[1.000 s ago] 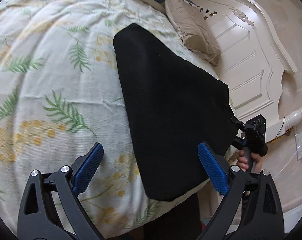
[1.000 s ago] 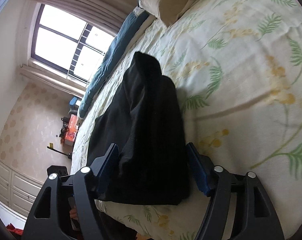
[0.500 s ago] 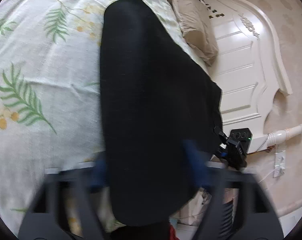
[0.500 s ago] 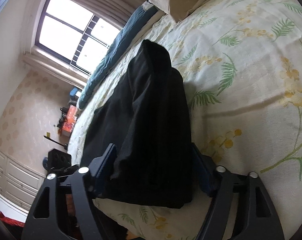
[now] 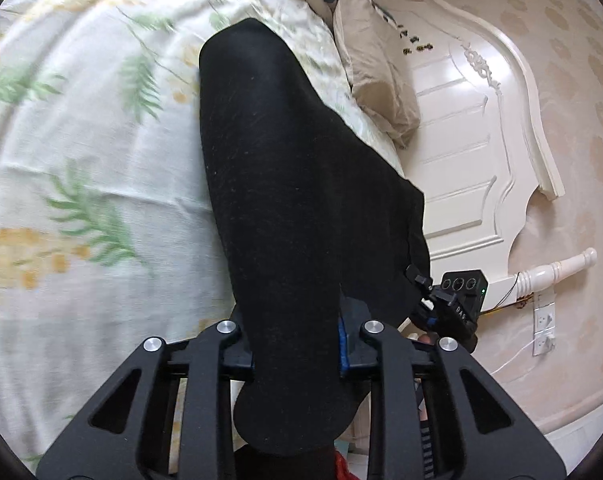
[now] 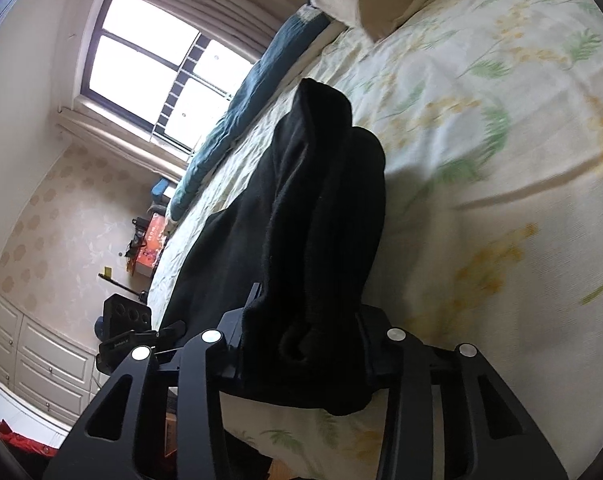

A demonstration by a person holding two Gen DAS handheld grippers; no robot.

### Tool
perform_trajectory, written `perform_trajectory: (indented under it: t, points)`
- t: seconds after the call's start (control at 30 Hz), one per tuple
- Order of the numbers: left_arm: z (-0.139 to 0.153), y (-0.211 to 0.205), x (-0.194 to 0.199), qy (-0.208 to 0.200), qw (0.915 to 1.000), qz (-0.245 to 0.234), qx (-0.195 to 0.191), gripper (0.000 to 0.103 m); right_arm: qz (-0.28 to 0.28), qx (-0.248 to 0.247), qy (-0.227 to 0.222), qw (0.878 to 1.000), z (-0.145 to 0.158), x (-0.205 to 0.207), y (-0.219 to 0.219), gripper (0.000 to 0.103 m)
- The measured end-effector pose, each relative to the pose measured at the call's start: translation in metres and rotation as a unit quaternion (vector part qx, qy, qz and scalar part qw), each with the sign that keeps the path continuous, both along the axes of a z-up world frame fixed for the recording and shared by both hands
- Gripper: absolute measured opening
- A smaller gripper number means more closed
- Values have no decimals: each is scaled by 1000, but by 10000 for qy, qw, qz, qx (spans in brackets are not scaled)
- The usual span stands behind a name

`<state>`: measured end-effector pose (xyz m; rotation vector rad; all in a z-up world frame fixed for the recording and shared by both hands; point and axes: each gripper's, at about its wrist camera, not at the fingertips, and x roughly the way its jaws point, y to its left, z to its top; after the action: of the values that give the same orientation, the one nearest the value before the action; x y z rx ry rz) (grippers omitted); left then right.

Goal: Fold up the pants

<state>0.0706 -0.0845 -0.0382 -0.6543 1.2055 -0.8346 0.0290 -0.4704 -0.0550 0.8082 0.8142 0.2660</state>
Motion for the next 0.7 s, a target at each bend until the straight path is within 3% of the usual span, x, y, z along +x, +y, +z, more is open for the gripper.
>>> perform_trajectory:
  t: [0.43, 0.7]
  points:
    - [4, 99, -16, -109, 9975, 686, 91, 25, 743, 433, -110, 9962, -16, 45, 89, 40]
    - [-1, 132, -22, -98, 9955, 946, 53, 25, 977, 547, -103, 9937, -20, 60, 121, 40]
